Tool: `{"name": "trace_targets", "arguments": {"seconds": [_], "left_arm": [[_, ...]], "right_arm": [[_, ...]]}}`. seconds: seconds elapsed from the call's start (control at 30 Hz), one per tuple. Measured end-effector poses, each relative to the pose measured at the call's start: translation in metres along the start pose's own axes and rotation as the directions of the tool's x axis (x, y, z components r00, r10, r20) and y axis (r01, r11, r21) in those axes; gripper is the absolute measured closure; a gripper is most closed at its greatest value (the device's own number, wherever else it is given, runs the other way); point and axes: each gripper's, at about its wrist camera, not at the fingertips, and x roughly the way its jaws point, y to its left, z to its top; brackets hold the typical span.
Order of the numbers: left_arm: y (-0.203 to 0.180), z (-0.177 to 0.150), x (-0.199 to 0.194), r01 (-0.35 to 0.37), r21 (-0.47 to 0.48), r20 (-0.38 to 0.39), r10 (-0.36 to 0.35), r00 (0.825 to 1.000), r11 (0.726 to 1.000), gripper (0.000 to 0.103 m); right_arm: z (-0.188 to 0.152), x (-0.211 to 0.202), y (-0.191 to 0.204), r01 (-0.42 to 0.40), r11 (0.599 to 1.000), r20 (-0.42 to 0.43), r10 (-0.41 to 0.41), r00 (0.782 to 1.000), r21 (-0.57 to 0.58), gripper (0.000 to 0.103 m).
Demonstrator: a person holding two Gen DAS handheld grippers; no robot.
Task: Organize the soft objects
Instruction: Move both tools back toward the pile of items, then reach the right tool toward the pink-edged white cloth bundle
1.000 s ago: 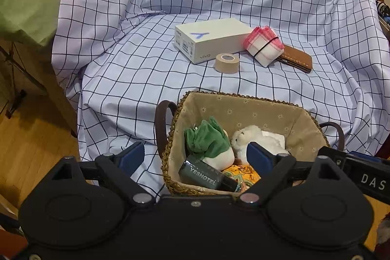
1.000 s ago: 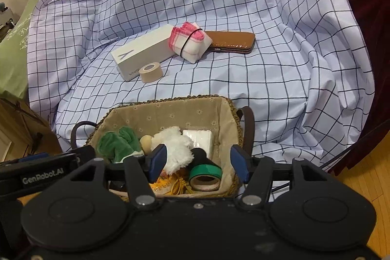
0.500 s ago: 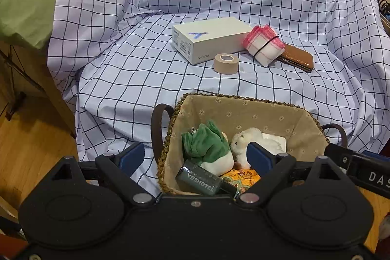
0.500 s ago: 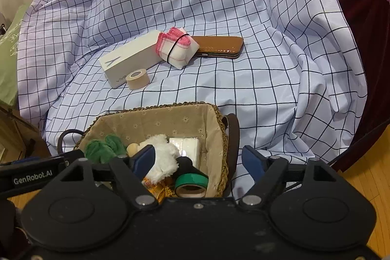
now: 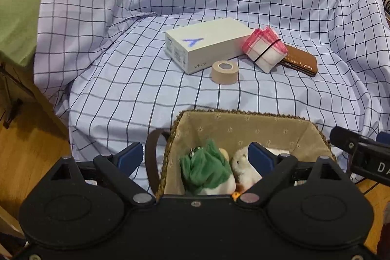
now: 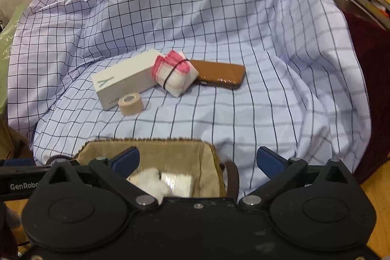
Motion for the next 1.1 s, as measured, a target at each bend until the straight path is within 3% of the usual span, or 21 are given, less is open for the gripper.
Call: {"name": "trace_targets", "arguments": {"seconds": [0.47,0.6,1.1], "left_arm": [[-0.004,0.049,0.061,0.025,0.018,-0.056,-0.024,0.998,1.000,0.014],[-0.008,0.062,0.083,0.037,0.032,-0.083,-0.035,0.996,0.999,0.014],[-0.001,0.082,0.149,0.015,0.022,-0.207,-0.010,0.978,1.000,0.014]], "right_arm": [[0.062,0.069,-0.005,0.001,1.000,-0.066,0.000,0.998,0.009,0.001],[0.078,0.096,-0.003,0.033,0.999,-0.099,-0.034,0.995,-0.011,0.001],[0.145,0.161,0.012,0.109,0.991,-0.033,-0.112,0.993,-0.083,0.001]]}}
